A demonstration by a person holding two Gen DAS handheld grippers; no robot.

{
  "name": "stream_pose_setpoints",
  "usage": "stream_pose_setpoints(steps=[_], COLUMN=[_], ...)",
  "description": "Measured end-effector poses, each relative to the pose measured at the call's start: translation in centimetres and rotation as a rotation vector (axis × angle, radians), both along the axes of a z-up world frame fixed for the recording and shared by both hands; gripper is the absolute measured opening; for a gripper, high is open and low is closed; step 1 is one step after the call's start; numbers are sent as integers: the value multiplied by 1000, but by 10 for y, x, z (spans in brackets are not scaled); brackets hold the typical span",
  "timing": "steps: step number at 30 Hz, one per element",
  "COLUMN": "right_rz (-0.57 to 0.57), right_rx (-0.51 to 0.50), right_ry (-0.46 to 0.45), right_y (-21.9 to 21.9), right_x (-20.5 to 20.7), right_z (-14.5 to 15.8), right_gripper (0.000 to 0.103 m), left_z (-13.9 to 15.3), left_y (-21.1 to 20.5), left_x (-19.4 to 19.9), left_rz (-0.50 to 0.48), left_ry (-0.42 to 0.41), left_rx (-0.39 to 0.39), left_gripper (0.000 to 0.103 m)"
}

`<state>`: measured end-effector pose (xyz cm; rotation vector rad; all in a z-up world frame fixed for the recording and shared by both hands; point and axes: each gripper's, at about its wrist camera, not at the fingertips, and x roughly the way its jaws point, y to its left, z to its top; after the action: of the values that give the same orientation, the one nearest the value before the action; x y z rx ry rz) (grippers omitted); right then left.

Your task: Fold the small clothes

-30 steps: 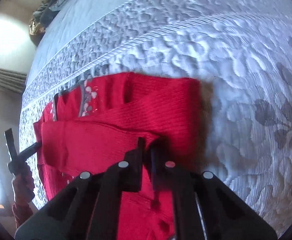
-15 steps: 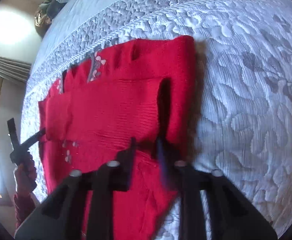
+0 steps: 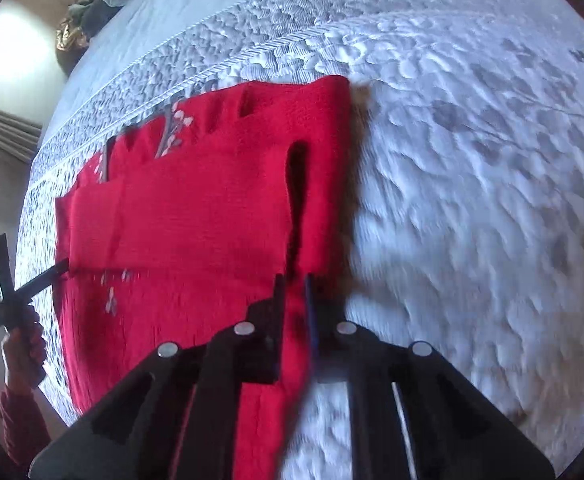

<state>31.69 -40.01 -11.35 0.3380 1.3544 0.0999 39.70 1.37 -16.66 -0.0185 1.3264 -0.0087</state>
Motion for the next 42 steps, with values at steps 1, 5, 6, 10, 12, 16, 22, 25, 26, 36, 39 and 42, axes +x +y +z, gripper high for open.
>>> stream_pose_setpoints(steps=[1, 5, 6, 10, 12, 16, 22, 25, 26, 36, 39, 42], right_rz=[6, 71, 80, 95, 88, 98, 121, 107, 99, 80, 75, 73], right_rx=[10, 86, 107, 157, 145, 162, 173, 213, 230, 438, 527, 549], right_ry=[0, 42, 53, 87, 64, 76, 94, 99, 97, 51, 9, -41], right_y=[-1, 11, 15, 29, 32, 40, 56, 58, 57, 51, 45, 38], right_x=[-14, -102, -121, -203, -239, -286, -329, -337, -340, -341, -329, -301], right_z=[4, 3, 1, -10, -8, -5, -5, -8, -9, 8, 26, 49], right_gripper=[22, 26, 29, 31, 31, 32, 33, 33, 32, 3, 3, 3], left_z=[5, 10, 10, 12, 14, 17, 17, 16, 15, 27, 48, 64], left_y=[4, 16, 18, 22, 23, 22, 19, 24, 28, 83, 88, 91], left_x=[-17, -96, -122, -202, -235, -279, -329, -353, -360, -377, -358, -335], left_rz=[-6, -56, -73, -129, -139, -137, -131, -124, -120, 27, 53, 64], left_ry=[12, 47, 56, 51, 45, 48, 60, 66, 62, 87, 63, 26], left_rx=[-31, -97, -96, -74, -74, -114, -177, -197, -189, -464, -553, -585], left_gripper=[81, 81, 81, 81, 81, 82, 78, 61, 52, 9, 9, 9])
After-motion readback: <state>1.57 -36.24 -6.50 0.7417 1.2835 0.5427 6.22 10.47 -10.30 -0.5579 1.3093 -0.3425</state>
